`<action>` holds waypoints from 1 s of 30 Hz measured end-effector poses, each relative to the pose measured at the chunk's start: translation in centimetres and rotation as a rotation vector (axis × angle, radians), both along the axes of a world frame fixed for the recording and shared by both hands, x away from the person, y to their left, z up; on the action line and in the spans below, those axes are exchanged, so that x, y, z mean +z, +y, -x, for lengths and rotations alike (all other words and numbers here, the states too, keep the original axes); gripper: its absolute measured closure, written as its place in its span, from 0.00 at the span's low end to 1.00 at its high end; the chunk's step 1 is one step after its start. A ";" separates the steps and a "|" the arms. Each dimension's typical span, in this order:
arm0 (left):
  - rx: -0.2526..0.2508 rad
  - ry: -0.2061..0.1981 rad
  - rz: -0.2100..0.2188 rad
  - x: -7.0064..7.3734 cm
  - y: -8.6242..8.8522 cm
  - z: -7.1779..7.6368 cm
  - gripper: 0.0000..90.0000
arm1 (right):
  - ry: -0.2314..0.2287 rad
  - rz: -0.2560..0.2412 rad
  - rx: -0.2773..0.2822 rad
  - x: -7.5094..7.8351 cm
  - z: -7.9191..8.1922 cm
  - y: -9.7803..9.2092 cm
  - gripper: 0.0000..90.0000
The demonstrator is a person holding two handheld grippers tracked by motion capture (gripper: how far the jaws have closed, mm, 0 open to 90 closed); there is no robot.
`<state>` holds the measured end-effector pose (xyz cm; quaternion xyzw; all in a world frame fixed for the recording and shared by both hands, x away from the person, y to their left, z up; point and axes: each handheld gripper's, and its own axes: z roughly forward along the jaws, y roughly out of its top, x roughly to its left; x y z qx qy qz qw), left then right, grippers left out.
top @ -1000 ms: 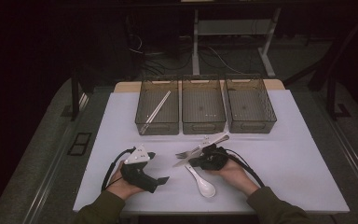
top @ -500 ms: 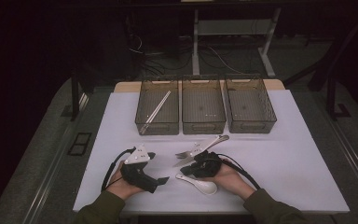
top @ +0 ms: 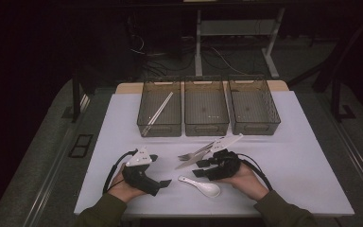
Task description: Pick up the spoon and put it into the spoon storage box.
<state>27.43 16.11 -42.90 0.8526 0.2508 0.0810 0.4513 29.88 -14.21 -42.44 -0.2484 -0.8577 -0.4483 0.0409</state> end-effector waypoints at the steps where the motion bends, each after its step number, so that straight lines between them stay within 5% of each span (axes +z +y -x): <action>1: 0.000 0.001 0.000 0.0 0.0 0.0 0.00 | -0.003 0.000 0.000 0.1 0.2 -0.4 0.58; 6: -0.003 0.001 0.001 -0.1 0.0 0.0 0.00 | -0.021 0.002 -0.013 0.4 1.3 -1.9 0.54; 14: -0.006 0.004 -0.002 -0.1 -0.1 0.0 0.00 | 0.012 0.041 -0.014 -0.8 2.9 -3.9 0.53; 30: -0.011 0.007 -0.001 -0.2 -0.1 0.0 0.00 | 0.033 0.110 0.051 -2.0 3.4 -2.5 0.53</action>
